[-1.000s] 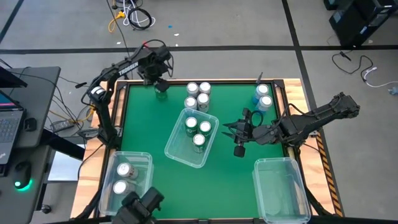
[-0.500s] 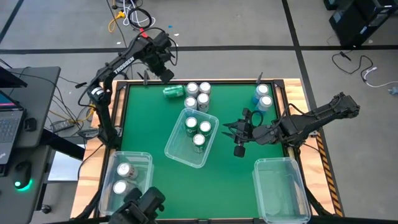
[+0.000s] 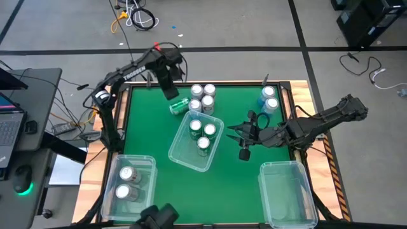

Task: Sort soda cans
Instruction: Put the green soda can into the top transparent bin

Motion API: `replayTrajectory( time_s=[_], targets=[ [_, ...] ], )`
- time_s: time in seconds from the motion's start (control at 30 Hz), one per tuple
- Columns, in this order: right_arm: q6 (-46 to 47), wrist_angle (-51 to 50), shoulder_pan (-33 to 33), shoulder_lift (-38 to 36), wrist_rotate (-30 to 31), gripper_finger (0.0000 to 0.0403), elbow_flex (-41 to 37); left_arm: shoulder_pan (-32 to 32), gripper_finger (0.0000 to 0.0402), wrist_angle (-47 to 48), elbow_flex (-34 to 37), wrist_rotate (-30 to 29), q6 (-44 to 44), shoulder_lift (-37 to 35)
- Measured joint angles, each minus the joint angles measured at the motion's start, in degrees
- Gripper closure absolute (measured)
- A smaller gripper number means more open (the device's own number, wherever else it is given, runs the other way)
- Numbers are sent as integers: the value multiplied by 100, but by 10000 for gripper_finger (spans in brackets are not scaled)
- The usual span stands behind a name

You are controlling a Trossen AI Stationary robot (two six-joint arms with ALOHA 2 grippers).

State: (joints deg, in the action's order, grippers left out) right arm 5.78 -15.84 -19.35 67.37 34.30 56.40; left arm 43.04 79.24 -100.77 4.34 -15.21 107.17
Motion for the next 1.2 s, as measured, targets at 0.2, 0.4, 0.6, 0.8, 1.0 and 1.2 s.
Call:
replayTrajectory(
  time_s=[0.2, 0.4, 0.6, 0.8, 1.0, 1.2],
  targets=[
    [0, -8, -1, 0, 0, 277, 0, -480, 396, -370, 457, -83, 60, -28],
    [29, -41, -1, 0, -145, 277, 0, -643, 396, -1138, 893, -57, 382, -43],
    [44, -38, -2, 0, -286, 277, 0, -716, 387, -1683, 1014, 230, 758, -43],
    [46, -28, 0, 0, -286, 277, 0, -876, 329, -1740, 1014, -144, 787, -43],
    [48, -15, 0, 0, -286, 277, 0, -943, 246, -1892, 1014, -343, 989, -8],
    [48, -17, 2, 0, -288, 277, 0, -803, 182, -1967, 1027, -222, 1294, 120]
  ],
)
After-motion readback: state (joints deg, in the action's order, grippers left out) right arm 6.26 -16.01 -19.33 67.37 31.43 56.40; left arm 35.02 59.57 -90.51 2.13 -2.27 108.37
